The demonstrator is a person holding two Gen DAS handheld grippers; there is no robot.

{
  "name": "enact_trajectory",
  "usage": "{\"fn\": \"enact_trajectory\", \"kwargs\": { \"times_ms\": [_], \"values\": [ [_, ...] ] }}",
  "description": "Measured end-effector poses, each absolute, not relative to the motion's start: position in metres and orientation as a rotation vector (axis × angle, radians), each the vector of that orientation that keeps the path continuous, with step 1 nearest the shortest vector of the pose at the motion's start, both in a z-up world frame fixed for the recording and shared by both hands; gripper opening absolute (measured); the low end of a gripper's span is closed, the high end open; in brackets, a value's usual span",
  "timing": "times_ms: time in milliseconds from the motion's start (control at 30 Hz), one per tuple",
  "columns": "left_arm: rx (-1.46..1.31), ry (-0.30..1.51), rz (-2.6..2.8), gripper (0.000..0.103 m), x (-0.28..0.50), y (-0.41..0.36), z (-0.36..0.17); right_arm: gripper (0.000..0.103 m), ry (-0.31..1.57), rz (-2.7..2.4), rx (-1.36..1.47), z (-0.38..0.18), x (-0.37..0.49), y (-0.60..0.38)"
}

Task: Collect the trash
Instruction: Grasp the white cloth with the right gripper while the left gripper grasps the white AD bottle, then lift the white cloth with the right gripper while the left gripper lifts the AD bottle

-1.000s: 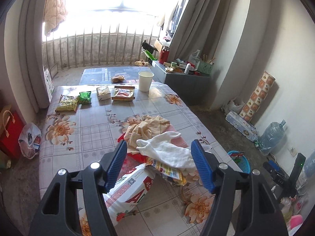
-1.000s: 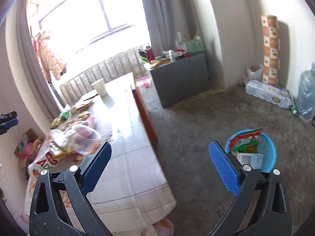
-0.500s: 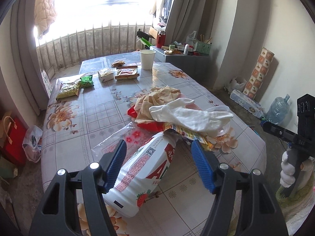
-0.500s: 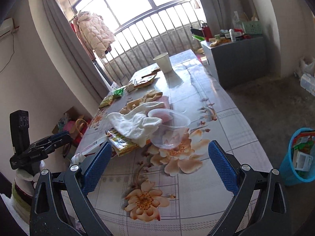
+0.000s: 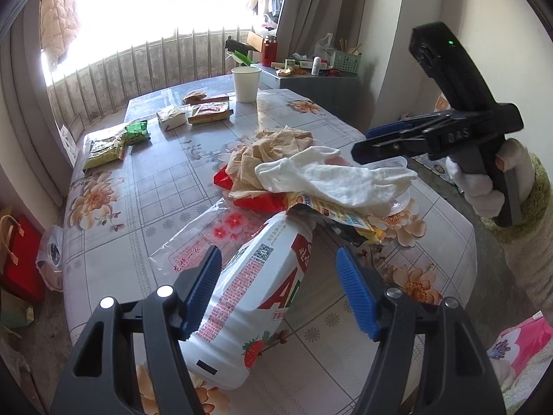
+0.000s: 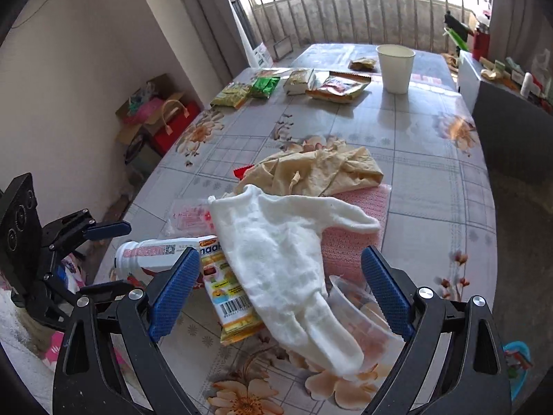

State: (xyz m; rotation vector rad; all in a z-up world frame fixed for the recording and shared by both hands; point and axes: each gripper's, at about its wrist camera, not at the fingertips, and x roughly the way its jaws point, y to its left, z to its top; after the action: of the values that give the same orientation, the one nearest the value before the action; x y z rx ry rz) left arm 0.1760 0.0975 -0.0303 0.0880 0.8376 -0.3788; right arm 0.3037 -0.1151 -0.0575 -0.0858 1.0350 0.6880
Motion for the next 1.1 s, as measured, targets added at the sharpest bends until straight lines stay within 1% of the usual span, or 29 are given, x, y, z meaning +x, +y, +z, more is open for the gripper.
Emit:
{"fn": "enact_trajectory", "kwargs": {
  "times_ms": [167,267,367,400,433,467,500,533,567,600,633,700,800,967,1100],
  "values": [
    [0.091,0.852,-0.386,0.068,0.176,0.097,-0.035,0.084,1.177,0.722,-0.15,-0.084,0.334,-0.082],
    [0.091,0.855,-0.389,0.068,0.178,0.096,-0.038,0.081,1.207,0.728,-0.178,-0.092,0.335,-0.071],
    [0.091,0.858,-0.391,0.068,0.182,0.096,-0.041,0.073,1.216,0.725,-0.192,-0.096,0.336,-0.065],
    [0.093,0.859,-0.392,0.068,0.183,0.096,-0.043,0.072,1.217,0.722,-0.19,-0.096,0.338,-0.064],
    [0.096,0.861,-0.394,0.068,0.185,0.095,-0.044,0.066,1.213,0.72,-0.19,-0.096,0.338,-0.063],
    [0.102,0.862,-0.396,0.068,0.187,0.095,-0.045,0.058,1.212,0.719,-0.187,-0.096,0.34,-0.063],
    [0.11,0.864,-0.396,0.068,0.189,0.095,-0.046,0.054,1.213,0.717,-0.177,-0.095,0.34,-0.064],
    [0.119,0.868,-0.396,0.068,0.191,0.094,-0.048,0.044,1.218,0.717,-0.159,-0.095,0.341,-0.066],
    [0.13,0.873,-0.396,0.069,0.193,0.094,-0.049,0.031,1.226,0.718,-0.139,-0.094,0.343,-0.067],
    [0.14,0.879,-0.396,0.069,0.195,0.093,-0.051,0.025,1.234,0.718,-0.118,-0.094,0.345,-0.07],
    [0.15,0.887,-0.394,0.07,0.198,0.093,-0.053,0.014,1.24,0.71,-0.1,-0.093,0.346,-0.072],
    [0.168,0.902,-0.4,0.07,0.202,0.093,-0.058,0.006,1.241,0.691,-0.077,-0.092,0.348,-0.078],
    [0.195,0.935,-0.406,0.07,0.207,0.09,-0.066,0.003,1.223,0.689,-0.026,-0.088,0.346,-0.088],
    [0.264,0.98,-0.391,0.07,0.21,0.082,-0.079,0.002,1.164,0.688,0.064,-0.073,0.338,-0.108],
    [0.301,0.976,-0.375,0.07,0.207,0.077,-0.081,0.002,1.118,0.691,0.15,-0.059,0.331,-0.129]
  ]
}}
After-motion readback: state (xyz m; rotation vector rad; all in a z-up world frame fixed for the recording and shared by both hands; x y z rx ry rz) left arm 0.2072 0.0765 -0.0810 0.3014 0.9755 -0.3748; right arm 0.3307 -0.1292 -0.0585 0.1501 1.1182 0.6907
